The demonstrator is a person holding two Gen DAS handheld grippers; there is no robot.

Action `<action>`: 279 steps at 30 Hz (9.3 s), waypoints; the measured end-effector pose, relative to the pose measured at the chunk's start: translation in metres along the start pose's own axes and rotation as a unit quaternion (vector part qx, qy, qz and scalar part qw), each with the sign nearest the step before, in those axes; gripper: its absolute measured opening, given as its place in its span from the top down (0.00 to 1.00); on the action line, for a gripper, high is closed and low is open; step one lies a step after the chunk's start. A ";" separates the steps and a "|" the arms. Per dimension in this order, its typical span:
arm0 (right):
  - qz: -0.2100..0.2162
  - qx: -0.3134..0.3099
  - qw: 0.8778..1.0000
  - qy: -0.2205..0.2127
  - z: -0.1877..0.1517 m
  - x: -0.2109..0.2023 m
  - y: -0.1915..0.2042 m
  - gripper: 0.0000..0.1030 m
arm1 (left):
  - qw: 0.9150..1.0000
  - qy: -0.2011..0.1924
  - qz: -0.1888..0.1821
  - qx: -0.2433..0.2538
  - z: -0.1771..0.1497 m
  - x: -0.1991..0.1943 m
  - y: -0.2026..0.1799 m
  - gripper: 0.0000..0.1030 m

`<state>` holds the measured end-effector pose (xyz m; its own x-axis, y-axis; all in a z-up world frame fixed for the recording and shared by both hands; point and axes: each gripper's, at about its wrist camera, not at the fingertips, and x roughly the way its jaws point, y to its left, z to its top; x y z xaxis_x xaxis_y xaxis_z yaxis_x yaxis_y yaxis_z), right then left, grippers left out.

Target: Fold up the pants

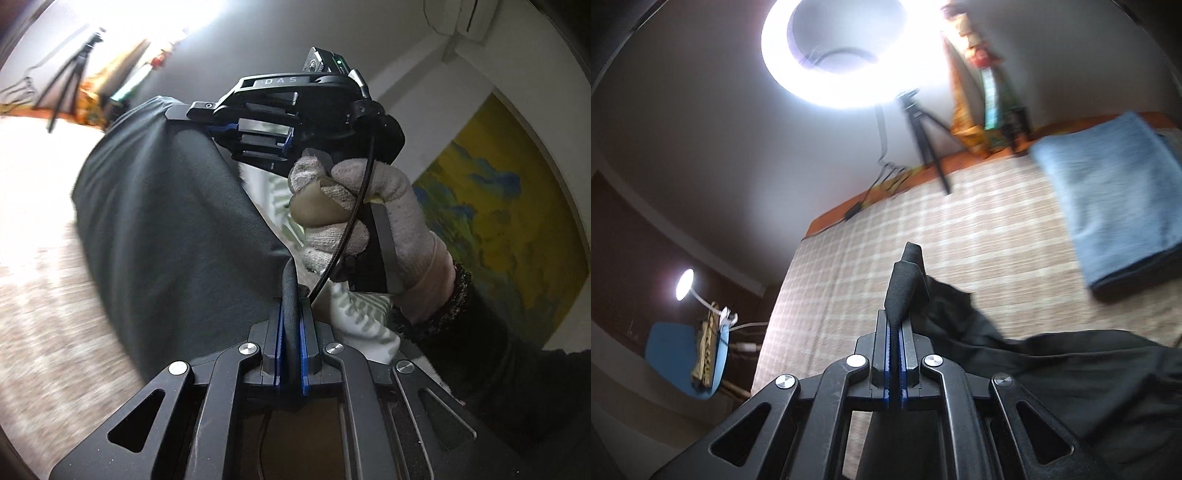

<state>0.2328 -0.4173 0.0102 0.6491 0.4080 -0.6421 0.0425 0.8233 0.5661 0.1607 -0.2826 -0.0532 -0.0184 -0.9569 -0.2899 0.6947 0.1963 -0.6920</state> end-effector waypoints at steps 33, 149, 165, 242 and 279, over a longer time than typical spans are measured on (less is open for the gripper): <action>-0.120 0.114 0.986 -0.005 0.005 -0.076 -0.224 0.98 | 0.989 0.136 -0.049 0.015 -0.007 0.160 -0.020 0.95; -0.154 -0.138 0.974 0.090 -0.275 -0.045 -0.007 0.96 | 0.988 0.088 0.119 -0.052 0.037 -0.009 0.107 0.82; -0.175 -0.106 0.977 0.062 -0.243 -0.033 -0.060 0.68 | 0.971 0.074 0.221 -0.054 0.063 0.026 0.138 0.67; -0.044 -0.005 0.999 0.010 -0.120 -0.064 -0.215 0.67 | 0.980 0.060 0.067 -0.175 0.013 0.040 0.106 0.88; -0.086 -0.169 0.973 -0.133 0.067 -0.103 -0.112 0.69 | 0.997 -0.032 0.069 0.004 0.216 0.055 0.095 0.94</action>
<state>0.2118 -0.5779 0.0476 0.8293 0.1739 -0.5310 -0.0551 0.9712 0.2320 0.3813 -0.3624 0.0078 0.1240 -0.9326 -0.3390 0.6931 0.3259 -0.6429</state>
